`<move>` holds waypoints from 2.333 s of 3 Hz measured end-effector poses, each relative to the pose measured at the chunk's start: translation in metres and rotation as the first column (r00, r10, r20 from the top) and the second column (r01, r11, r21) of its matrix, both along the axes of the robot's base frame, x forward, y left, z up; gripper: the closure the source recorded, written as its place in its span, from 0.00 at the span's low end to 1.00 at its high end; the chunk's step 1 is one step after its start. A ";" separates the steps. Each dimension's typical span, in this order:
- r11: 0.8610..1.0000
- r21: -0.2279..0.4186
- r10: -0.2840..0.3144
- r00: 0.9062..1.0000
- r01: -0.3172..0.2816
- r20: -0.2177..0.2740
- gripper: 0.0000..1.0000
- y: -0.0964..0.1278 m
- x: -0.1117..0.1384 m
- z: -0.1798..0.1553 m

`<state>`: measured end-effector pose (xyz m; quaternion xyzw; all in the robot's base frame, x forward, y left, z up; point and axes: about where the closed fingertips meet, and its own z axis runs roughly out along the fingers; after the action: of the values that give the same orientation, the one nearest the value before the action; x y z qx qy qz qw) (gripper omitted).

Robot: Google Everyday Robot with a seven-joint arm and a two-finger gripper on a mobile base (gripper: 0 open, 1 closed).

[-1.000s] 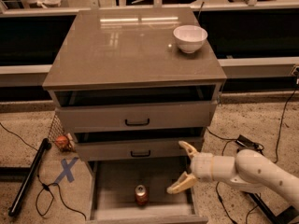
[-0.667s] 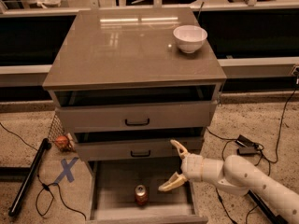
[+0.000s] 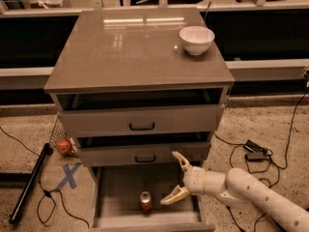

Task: Pick coke can from bottom drawer and place on counter

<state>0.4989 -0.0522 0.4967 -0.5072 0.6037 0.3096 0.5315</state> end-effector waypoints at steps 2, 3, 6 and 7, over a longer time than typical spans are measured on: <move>0.996 -0.067 0.044 0.993 -0.052 -0.112 0.00 0.043 0.006 -0.109; 0.991 -0.128 0.010 0.983 -0.034 -0.184 0.00 0.043 0.007 -0.174; 0.993 -0.066 -0.112 0.941 0.096 -0.321 0.00 0.062 0.023 -0.264; 0.990 -0.031 -0.141 0.921 0.140 -0.362 0.00 0.074 0.020 -0.290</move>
Offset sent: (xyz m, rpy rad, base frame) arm 0.0109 0.0728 -0.2031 -0.1531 0.1890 0.0730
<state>0.5189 0.0215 0.2065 -0.3979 0.7271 0.3577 0.4302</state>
